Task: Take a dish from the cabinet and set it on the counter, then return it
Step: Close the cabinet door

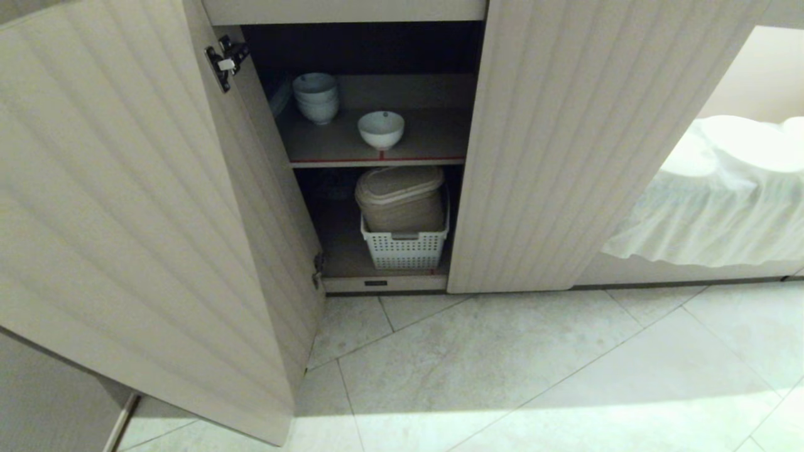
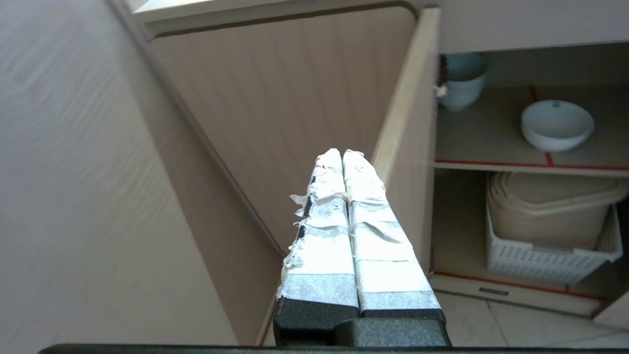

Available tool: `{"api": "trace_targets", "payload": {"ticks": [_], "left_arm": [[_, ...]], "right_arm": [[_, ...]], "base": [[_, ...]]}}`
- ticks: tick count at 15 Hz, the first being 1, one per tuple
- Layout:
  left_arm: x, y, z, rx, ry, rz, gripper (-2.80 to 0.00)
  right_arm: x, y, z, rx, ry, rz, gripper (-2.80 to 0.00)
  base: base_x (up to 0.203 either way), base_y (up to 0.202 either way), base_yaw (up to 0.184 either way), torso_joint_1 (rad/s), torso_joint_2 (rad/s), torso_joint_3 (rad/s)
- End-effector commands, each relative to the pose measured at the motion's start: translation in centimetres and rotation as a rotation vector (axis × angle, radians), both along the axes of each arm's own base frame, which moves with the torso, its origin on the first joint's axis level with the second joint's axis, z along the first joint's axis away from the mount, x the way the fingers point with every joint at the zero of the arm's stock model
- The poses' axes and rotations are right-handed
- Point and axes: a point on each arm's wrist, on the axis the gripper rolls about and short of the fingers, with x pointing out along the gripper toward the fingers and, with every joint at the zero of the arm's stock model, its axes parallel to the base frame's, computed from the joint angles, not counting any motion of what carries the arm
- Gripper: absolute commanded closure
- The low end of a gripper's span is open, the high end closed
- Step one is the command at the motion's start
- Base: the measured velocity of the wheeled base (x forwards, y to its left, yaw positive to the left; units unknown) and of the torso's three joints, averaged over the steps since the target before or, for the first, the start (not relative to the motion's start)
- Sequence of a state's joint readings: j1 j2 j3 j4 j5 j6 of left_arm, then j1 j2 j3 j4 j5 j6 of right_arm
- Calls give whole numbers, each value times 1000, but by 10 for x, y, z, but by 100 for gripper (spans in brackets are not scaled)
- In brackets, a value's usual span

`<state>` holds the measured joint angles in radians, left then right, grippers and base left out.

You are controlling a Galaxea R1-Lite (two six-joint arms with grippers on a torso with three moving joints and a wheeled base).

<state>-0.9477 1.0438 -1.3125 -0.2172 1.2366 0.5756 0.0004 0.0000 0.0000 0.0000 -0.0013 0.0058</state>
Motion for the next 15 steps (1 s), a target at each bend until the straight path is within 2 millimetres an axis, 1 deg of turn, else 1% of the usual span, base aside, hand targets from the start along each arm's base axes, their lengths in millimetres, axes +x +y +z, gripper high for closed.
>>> {"api": "trace_targets", "payload": {"ticks": [1,2,4,6,9,11,12,13,15], "left_arm": [[5,1,-5,8,4,47,0],[9,4,-10,16,-6,74,0],[14,13,-27,66,-46,34,0],[14,26,-56,101,-56,-34,0],[7,43,-96,21,-17,3,0],[3,50,-122,-81,42,28,0],[3,53,-130,-116,65,53,0],[3,55,-134,-137,74,84,0],[1,55,-135,-144,70,64,0]], "right_arm": [[0,0,0,0,0,0,0],[0,0,0,0,0,1,0],[0,0,0,0,0,-1,0],[0,0,0,0,0,-1,0],[0,0,0,0,0,1,0],[0,0,0,0,0,0,0],[0,0,0,0,0,1,0],[0,0,0,0,0,1,0],[0,0,0,0,0,0,0]], "base": [[0,0,0,0,0,0],[0,0,0,0,0,0],[0,0,0,0,0,0],[0,0,0,0,0,0],[0,0,0,0,0,0],[0,0,0,0,0,0],[0,0,0,0,0,0],[0,0,0,0,0,0],[0,0,0,0,0,0]]}}
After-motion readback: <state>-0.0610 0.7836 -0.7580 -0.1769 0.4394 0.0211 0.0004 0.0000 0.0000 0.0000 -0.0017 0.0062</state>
